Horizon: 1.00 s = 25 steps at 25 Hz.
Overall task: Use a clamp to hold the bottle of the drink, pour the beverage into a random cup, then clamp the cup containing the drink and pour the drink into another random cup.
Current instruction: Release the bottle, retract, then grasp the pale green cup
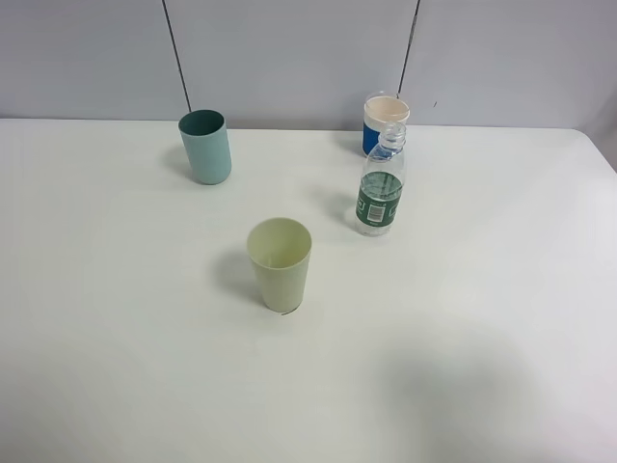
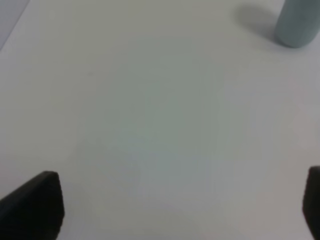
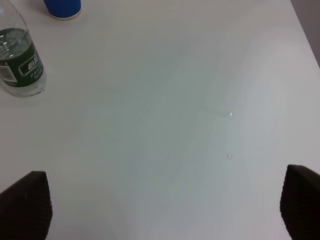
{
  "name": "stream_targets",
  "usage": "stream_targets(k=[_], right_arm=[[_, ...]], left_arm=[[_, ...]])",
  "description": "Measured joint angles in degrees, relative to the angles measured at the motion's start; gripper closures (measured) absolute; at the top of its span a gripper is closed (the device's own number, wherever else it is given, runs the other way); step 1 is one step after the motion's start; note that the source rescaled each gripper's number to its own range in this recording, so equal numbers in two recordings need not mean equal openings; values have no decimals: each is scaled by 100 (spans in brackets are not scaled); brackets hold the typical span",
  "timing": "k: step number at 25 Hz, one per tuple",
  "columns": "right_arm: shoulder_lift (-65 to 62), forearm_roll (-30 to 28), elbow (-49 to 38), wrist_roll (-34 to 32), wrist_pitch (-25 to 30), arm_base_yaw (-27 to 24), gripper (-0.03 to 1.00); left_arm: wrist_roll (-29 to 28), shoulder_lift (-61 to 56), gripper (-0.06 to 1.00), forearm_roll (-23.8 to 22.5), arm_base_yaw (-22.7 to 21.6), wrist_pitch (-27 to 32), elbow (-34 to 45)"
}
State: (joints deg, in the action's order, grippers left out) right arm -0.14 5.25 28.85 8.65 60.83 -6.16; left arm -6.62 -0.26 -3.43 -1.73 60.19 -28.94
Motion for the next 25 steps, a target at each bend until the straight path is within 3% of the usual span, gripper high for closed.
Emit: stream_targets(k=[17, 25], right_arm=[[0, 0, 0, 0, 0, 0, 15], [0, 0, 0, 0, 0, 0, 15]], left_arm=[[18, 6, 5, 88, 0, -25, -22], [325, 793, 5, 509, 0, -1008, -99]])
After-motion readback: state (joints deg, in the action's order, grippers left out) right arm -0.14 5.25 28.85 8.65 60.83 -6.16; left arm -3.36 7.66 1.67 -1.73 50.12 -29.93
